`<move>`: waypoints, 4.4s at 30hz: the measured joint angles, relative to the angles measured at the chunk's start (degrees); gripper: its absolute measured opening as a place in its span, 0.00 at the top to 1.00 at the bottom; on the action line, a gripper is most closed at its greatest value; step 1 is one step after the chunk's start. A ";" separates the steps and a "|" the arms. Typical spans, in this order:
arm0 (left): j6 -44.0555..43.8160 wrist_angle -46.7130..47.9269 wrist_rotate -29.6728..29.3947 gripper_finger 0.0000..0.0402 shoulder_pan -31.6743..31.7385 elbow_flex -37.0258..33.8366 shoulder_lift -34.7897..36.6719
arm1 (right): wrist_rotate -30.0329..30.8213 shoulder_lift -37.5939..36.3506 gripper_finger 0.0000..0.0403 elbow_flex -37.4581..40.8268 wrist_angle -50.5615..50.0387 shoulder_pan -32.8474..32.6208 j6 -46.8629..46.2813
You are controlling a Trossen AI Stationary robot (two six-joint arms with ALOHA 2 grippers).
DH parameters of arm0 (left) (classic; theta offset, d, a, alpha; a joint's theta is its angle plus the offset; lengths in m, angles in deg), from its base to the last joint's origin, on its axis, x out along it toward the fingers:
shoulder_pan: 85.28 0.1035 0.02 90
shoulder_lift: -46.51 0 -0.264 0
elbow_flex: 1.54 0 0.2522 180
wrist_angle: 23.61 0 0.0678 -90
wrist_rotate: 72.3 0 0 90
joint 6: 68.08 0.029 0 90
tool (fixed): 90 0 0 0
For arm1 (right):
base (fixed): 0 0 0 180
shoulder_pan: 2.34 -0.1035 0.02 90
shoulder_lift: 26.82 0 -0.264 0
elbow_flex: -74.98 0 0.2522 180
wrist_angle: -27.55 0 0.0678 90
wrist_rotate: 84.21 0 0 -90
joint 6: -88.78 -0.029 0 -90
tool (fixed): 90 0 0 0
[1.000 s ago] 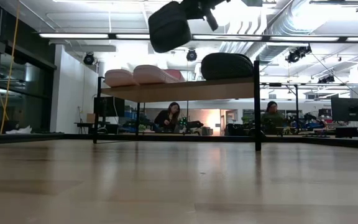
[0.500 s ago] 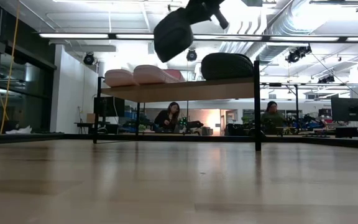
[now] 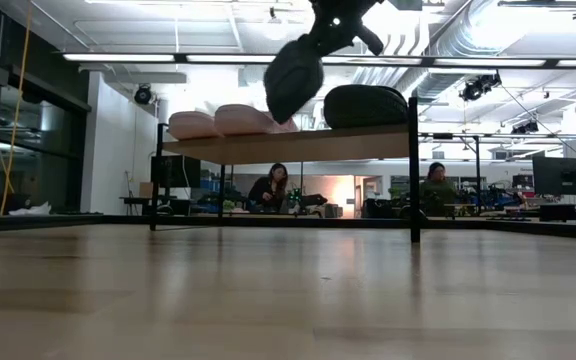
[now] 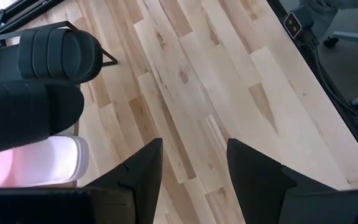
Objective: Pick and place slides into the shelf
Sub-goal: Put the black slide on the shelf, then return to Home Position
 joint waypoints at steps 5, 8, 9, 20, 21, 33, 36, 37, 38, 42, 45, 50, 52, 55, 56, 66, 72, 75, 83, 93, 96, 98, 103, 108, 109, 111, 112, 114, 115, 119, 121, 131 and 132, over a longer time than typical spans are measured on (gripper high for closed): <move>0.01 0.00 0.02 0.59 0.00 0.00 0.02 | 1.19 1.05 0.92 0.00 0.06 -0.26 -1.34; 0.01 -0.01 0.04 0.59 0.00 0.00 0.04 | 1.78 2.24 0.92 -0.09 1.16 -0.27 -2.12; 0.03 0.01 0.05 0.59 0.00 0.00 0.04 | 1.86 2.82 0.92 -0.13 1.36 -0.25 -2.38; 0.07 -0.02 0.15 0.59 0.00 0.00 0.04 | 2.87 4.71 0.92 -0.07 -1.77 -0.27 -4.48; 0.24 -0.02 0.15 0.59 0.00 0.00 0.04 | 2.89 4.71 0.91 -0.07 -2.36 -0.27 -4.56; 0.68 -0.02 0.13 0.59 0.00 0.00 0.04 | 0.97 4.58 0.74 -0.13 -12.03 -0.14 -6.60; 0.66 -0.02 0.13 0.59 0.00 0.00 0.04 | -2.05 4.54 0.70 -0.13 -12.00 0.05 -4.45; 0.66 -0.02 0.13 0.59 0.00 0.00 0.04 | -3.35 4.54 0.68 -0.13 -11.90 0.36 -4.04; 0.66 0.00 0.13 0.59 0.00 0.00 0.04 | -4.78 4.56 0.67 -0.13 -11.89 0.60 -3.60; 0.65 -0.02 0.11 0.59 0.00 0.00 0.04 | -8.16 4.62 0.61 -0.09 -12.05 1.43 -2.10; 0.62 -0.02 0.11 0.59 0.00 0.00 0.04 | -9.85 4.69 0.56 -0.02 -11.85 2.10 -0.30; 0.62 -0.02 0.09 0.59 0.00 0.00 0.04 | -15.40 4.64 0.53 0.00 -11.61 3.98 1.17; 0.62 -0.02 0.08 0.59 0.00 0.00 0.02 | -17.78 4.54 0.53 0.00 -12.38 5.04 1.37; 0.64 -0.01 0.07 0.59 0.00 0.00 0.02 | -20.32 4.43 0.53 -0.95 -15.78 6.77 2.23; 0.64 0.00 0.07 0.59 0.02 0.00 0.02 | -20.51 4.43 0.53 -1.36 -16.93 7.27 2.43; 0.63 0.00 0.07 0.59 0.01 0.00 0.02 | -31.48 4.17 0.53 -5.28 -14.06 10.79 6.14; 0.64 0.00 0.07 0.59 0.00 0.00 0.02 | -29.35 4.29 0.51 -5.30 -17.54 10.78 3.02; 0.66 0.00 0.07 0.59 0.00 0.00 0.02 | -30.42 4.51 0.51 -5.35 -20.71 10.65 3.20; 0.64 0.00 0.08 0.59 0.01 0.00 0.02 | -32.32 4.51 0.51 -5.38 -23.71 10.87 3.45; 0.01 0.00 0.09 0.59 0.02 0.00 0.02 | -30.40 4.71 0.51 -5.60 -30.72 12.14 0.97; 0.01 0.00 0.09 0.59 0.00 0.00 0.00 | -27.96 4.69 0.51 -5.64 -34.17 12.12 2.25; 0.01 0.00 0.09 0.59 0.02 0.00 0.00 | -29.27 4.67 0.51 -5.62 -34.17 12.19 4.43; -0.05 0.00 0.09 0.59 0.02 0.00 0.00 | -34.90 3.89 0.51 -5.44 -23.83 12.15 5.65; -0.21 0.00 0.09 0.59 0.02 0.00 0.00 | -34.38 4.21 0.51 -10.15 -31.57 12.14 0.23; -0.21 0.00 0.09 0.59 0.02 0.00 -0.02 | -33.03 4.45 0.51 -10.73 -34.61 12.14 -0.52; -0.21 0.00 0.09 0.59 0.02 0.00 -0.02 | -29.90 4.58 0.51 -11.47 -39.42 12.14 -0.97; -0.21 0.00 0.09 0.59 0.00 0.00 -0.02 | -28.77 4.53 0.51 -11.59 -40.61 12.14 -0.79; -0.21 0.00 0.09 0.59 0.02 0.00 -0.02 | -27.64 4.50 0.51 -11.61 -42.05 12.14 0.03; -0.21 0.00 0.09 0.59 0.02 0.00 -0.02 | -27.37 4.51 0.51 -11.61 -42.42 12.09 0.17; -0.24 -0.01 0.09 0.59 0.02 0.00 -0.02 | -29.12 4.51 0.51 -11.61 -41.03 10.96 0.22; -0.24 0.00 0.09 0.59 0.02 0.00 -0.02 | -30.89 4.51 0.51 -11.61 -39.45 10.36 1.35; -0.13 0.00 -4.86 0.59 0.02 0.00 -0.02 | -36.97 4.50 0.51 -11.61 -30.00 7.51 8.41; -0.11 -0.02 -6.20 0.59 0.02 0.00 0.10 | -36.98 4.42 0.51 -11.61 -28.94 7.25 9.51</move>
